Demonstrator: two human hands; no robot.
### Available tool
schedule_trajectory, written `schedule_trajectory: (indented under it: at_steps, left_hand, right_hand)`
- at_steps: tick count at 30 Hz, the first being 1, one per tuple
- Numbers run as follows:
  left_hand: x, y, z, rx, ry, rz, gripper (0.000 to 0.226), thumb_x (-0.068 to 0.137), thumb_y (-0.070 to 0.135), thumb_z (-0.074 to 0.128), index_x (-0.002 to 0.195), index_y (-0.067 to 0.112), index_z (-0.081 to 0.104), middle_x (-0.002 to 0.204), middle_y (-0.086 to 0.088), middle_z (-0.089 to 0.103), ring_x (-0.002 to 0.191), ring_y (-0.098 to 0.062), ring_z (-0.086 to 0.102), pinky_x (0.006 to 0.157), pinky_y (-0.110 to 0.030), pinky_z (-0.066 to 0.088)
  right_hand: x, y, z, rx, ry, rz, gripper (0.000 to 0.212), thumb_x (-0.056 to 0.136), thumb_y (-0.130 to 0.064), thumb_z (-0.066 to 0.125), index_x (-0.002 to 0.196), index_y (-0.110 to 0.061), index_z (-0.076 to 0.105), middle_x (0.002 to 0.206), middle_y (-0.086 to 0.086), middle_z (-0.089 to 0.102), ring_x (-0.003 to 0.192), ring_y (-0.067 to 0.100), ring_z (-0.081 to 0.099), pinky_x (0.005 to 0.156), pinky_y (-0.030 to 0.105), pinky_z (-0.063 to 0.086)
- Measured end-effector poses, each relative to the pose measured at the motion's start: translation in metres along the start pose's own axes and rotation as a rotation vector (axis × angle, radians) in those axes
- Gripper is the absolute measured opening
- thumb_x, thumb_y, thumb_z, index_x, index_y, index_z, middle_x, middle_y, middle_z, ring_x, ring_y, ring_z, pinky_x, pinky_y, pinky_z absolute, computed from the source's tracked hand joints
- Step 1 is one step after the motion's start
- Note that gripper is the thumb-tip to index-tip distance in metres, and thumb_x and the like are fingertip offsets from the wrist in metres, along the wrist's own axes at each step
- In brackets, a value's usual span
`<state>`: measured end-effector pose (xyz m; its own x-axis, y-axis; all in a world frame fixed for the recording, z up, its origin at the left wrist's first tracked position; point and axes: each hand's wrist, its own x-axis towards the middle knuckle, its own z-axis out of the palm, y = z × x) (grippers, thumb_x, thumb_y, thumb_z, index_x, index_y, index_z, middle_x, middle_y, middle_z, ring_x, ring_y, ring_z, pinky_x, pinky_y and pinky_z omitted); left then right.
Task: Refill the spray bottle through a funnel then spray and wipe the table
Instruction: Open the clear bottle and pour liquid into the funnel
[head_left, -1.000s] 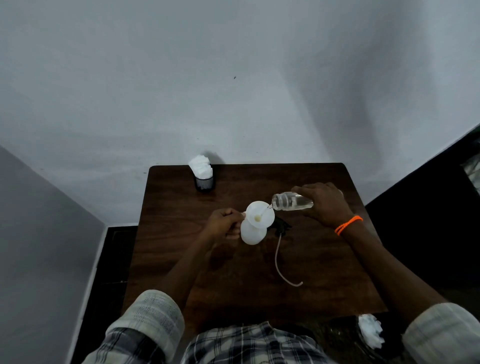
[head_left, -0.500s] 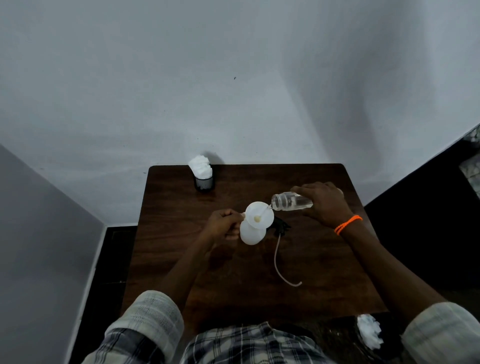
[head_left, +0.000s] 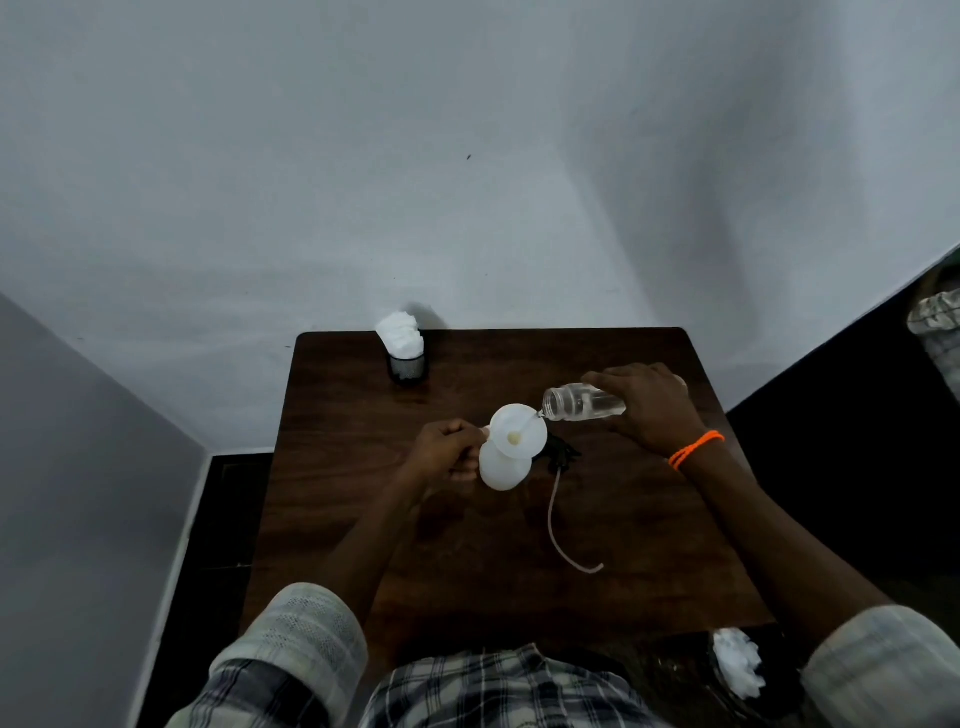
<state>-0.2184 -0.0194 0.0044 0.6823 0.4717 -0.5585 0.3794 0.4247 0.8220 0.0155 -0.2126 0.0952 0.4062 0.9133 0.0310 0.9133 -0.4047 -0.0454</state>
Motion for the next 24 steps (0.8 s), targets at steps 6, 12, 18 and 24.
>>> schedule_trajectory:
  at_steps: [6, 12, 18, 24]
  left_hand:
    - [-0.0002, -0.0012, 0.0001, 0.004, 0.003, 0.002, 0.017, 0.091, 0.024, 0.076, 0.089, 0.008, 0.072, 0.075, -0.013, 0.062, 0.061, -0.017, 0.059, 0.074, -0.04, 0.058]
    - [-0.0021, -0.0018, -0.0002, 0.01, 0.002, 0.005, 0.016, 0.091, 0.024, 0.076, 0.087, 0.009, 0.072, 0.075, -0.011, 0.062, 0.062, -0.017, 0.059, 0.075, -0.04, 0.059]
    - [-0.0008, -0.0015, -0.0003, 0.01, -0.003, 0.004, 0.019, 0.091, 0.024, 0.075, 0.092, 0.006, 0.072, 0.074, -0.01, 0.062, 0.061, -0.015, 0.06, 0.074, -0.039, 0.059]
    - [0.0014, -0.003, -0.0012, 0.015, 0.007, -0.013, 0.029, 0.09, 0.025, 0.076, 0.098, -0.002, 0.07, 0.076, -0.011, 0.063, 0.063, -0.017, 0.061, 0.076, -0.042, 0.06]
  right_hand:
    - [-0.0005, -0.0007, -0.0024, 0.003, -0.001, 0.002, 0.061, 0.072, -0.034, 0.083, 0.13, -0.029, 0.066, 0.12, -0.003, 0.072, 0.107, 0.028, 0.065, 0.09, 0.042, 0.043]
    - [-0.0015, -0.001, -0.0038, 0.015, 0.01, -0.001, 0.061, 0.07, -0.027, 0.083, 0.129, -0.027, 0.067, 0.119, 0.0, 0.073, 0.106, 0.03, 0.066, 0.09, 0.044, 0.044]
    - [-0.0012, -0.0014, -0.0043, 0.01, 0.012, 0.003, 0.061, 0.07, -0.025, 0.083, 0.129, -0.027, 0.067, 0.12, 0.001, 0.072, 0.108, 0.03, 0.066, 0.092, 0.045, 0.043]
    - [-0.0007, 0.0, -0.0038, 0.01, 0.004, -0.001, 0.064, 0.068, -0.024, 0.083, 0.13, -0.027, 0.067, 0.12, 0.001, 0.072, 0.106, 0.03, 0.066, 0.09, 0.045, 0.044]
